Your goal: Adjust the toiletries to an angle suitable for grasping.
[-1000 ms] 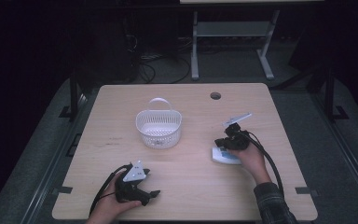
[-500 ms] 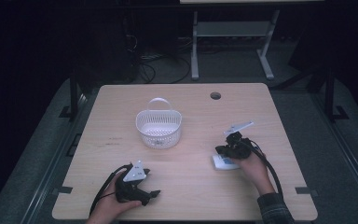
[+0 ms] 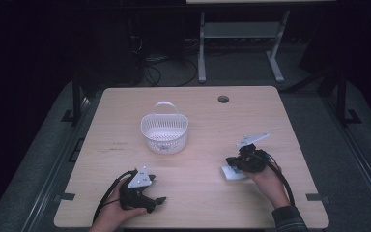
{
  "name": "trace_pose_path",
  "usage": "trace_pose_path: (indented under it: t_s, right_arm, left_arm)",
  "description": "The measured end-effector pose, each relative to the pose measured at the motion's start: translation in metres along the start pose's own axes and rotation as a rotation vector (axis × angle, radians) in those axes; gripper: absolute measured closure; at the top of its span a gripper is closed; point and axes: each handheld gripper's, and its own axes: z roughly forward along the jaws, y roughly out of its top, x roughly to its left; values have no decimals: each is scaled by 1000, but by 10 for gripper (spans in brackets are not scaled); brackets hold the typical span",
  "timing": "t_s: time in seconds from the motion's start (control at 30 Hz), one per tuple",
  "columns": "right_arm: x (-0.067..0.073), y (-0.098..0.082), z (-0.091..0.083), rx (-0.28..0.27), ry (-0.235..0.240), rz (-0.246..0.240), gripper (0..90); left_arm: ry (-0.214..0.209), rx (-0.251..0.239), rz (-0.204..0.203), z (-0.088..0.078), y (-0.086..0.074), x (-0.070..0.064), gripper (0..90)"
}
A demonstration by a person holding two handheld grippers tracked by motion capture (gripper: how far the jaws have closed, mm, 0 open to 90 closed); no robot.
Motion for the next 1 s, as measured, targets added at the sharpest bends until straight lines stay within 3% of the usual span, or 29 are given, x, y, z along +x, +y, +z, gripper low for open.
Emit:
trace_pose_path:
  t_s: [0.6,0.8,1.0]
  right_arm:
    - [4,-19,-21,-33,-11,11,898]
    - [-1,-23,-38,-83,-54,25,898]
    - [-12,-40,-60,-109,-111,74,898]
  left_arm:
    - [-2,-3,0,1,1,0,131]
    - [-3,-3,0,1,1,0,131]
    - [-4,-2,3,1,1,0,131]
